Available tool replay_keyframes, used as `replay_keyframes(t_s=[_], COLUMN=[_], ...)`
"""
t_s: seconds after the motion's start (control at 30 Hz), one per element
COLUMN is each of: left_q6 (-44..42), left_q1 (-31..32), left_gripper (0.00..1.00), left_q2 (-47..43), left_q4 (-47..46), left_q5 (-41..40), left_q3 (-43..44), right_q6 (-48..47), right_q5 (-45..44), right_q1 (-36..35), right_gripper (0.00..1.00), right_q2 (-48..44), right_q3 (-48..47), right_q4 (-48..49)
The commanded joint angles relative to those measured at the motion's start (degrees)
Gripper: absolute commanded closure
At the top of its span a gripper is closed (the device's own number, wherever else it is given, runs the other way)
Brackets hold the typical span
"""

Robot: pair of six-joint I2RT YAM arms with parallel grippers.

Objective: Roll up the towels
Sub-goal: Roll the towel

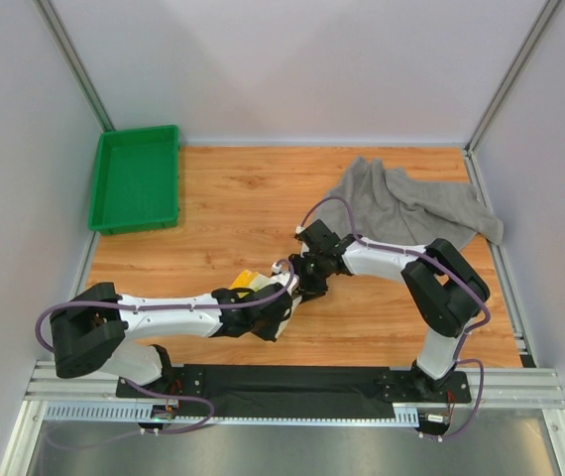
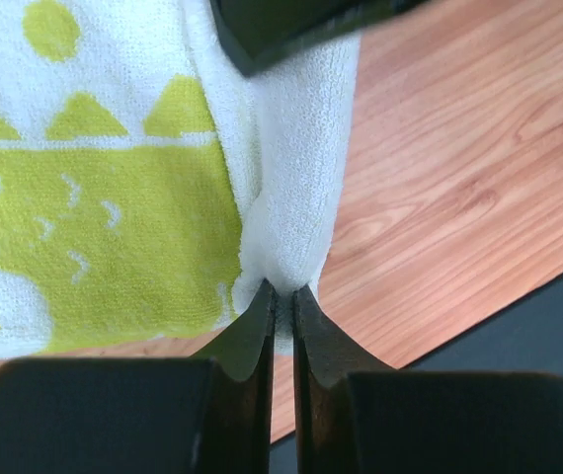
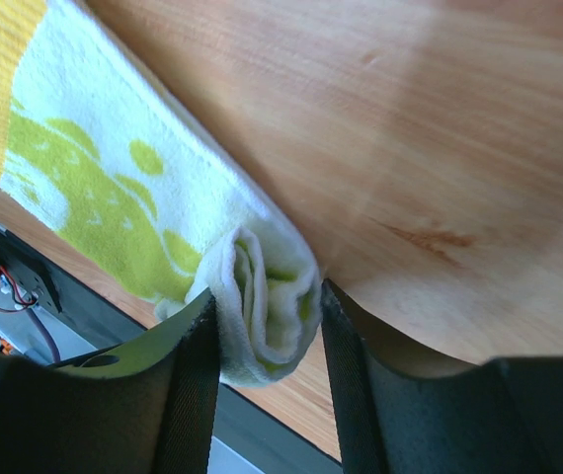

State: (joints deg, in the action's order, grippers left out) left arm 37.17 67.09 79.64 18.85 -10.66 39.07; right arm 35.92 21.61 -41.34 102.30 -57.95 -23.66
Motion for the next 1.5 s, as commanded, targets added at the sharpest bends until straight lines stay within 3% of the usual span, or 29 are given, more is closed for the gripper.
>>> replay_keyframes(t_s=[0.0, 0.1, 0.13, 0.23, 0.3, 0.4, 0.7, 0.9, 1.17, 1.47], left_q6=[0.36, 1.06, 1.24, 1.68, 1.94, 2.30, 5.72, 8.27, 10.73, 10.04], left_q1=[-0.03, -1.52, -2.22, -3.71, -4.60, -6.53, -13.12, -16.37, -21.38, -26.83], left_gripper=[0.99, 0.99, 0.99, 1.00, 1.00, 1.00, 1.00, 1.00, 1.00, 1.00], left_q2=[-2.02, -2.38, -2.47, -2.73, -2.99, -3.96, -5.72, -5.72, -2.21, 3.77], left_q4=[5.06, 5.49, 5.67, 5.49, 4.97, 4.62, 2.95, -0.48, -3.11, -4.44], left_q5=[3.44, 4.50, 4.76, 6.34, 8.62, 12.49, 24.27, 30.69, 35.26, 41.24], left_q3=[-1.10, -0.49, -0.31, 0.04, 0.22, 0.74, -0.39, -2.94, -6.99, -7.78], right_q6=[-2.70, -2.26, -2.09, -1.64, -1.64, -2.17, -4.02, -4.10, -3.14, 1.43], right_q5=[-2.18, -2.01, -1.92, -1.92, -2.18, -2.97, -4.73, -4.82, -2.80, 5.72], right_q1=[1.00, 1.00, 1.00, 0.91, 0.91, 1.00, 2.58, 6.27, 8.38, 6.28], right_gripper=[0.58, 0.72, 0.82, 0.95, 0.96, 0.92, 0.52, 0.39, 0.35, 0.42], right_q2=[1.76, 1.33, 0.97, -0.17, -0.61, -1.23, -2.37, -6.22, -15.37, -25.05], right_q3=[-1.64, -0.50, 0.55, 1.96, 2.67, 2.85, 0.56, 1.17, 5.04, 17.96], right_q4=[-0.95, -0.43, -0.16, 0.72, 0.55, -0.68, -4.64, -5.26, -3.85, 11.17])
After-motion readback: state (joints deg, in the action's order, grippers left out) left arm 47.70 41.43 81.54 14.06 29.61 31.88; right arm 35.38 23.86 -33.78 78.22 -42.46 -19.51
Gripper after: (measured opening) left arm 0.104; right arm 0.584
